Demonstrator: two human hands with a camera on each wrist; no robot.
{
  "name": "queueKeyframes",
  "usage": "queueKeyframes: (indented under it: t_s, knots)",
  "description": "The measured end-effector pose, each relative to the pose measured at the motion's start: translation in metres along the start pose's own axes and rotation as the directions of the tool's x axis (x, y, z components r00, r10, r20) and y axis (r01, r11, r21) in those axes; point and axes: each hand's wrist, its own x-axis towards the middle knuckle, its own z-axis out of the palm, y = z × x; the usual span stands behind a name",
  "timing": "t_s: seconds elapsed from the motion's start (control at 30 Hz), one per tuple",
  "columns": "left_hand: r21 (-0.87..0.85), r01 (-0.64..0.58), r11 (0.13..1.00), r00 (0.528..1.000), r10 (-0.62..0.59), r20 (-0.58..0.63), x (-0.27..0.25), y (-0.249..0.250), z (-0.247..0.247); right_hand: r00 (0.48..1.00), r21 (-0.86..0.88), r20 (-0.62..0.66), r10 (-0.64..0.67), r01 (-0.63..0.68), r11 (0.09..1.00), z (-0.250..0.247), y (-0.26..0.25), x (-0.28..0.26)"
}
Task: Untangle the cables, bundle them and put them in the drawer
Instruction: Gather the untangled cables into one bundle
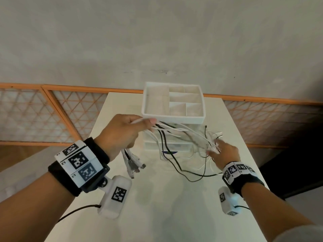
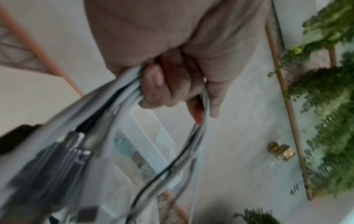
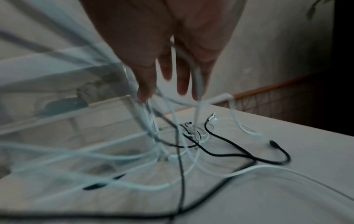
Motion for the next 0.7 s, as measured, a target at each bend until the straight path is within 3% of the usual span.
queueKeyframes:
  t_s: [0.07, 0.13, 0.23, 0.33, 0.4, 0.47, 0.57, 0.7]
  knots:
    - [-0.042, 0.01, 0.999, 0.995, -0.014, -0.098, 0.006, -0.004, -0.002, 0.977, -0.053, 0.211, -0.03, 0.042, 0.998, 0.003, 0.002, -0.009]
    - [-0.025, 0.025, 0.999, 0.992, -0.027, -0.122, 0.009, -0.007, 0.001, 0.949, 0.088, 0.264, -0.172, 0.153, 0.984, -0.008, -0.013, -0.022]
    - [-0.04, 0.054, 0.998, 0.993, -0.058, -0.103, 0.01, -0.007, 0.016, 0.893, 0.393, 0.105, -0.437, 0.367, 0.843, -0.029, -0.067, -0.054]
    - [-0.037, 0.041, 0.999, 0.999, -0.042, -0.031, 0.008, -0.002, 0.037, 0.807, 0.269, -0.113, -0.58, 0.587, 0.764, -0.023, -0.13, -0.089]
    - [0.011, 0.002, 1.0, 1.0, -0.002, -0.013, 0.007, 0.0, 0.046, 0.771, 0.221, -0.243, -0.589, 0.635, 0.74, -0.01, -0.15, -0.093]
    - [0.075, -0.03, 0.997, 0.999, 0.033, -0.033, 0.007, 0.0, 0.043, 0.803, 0.256, -0.249, -0.541, 0.594, 0.763, -0.006, -0.148, -0.08]
    - [0.127, -0.037, 0.991, 0.999, 0.039, -0.012, 0.003, -0.001, 0.029, 0.895, 0.259, -0.07, -0.441, 0.443, 0.858, -0.01, -0.122, -0.056]
    - [0.132, 0.003, 0.991, 1.0, -0.005, 0.013, -0.002, -0.012, 0.02, 0.916, 0.238, -0.037, -0.399, 0.396, 0.887, -0.018, -0.099, -0.042]
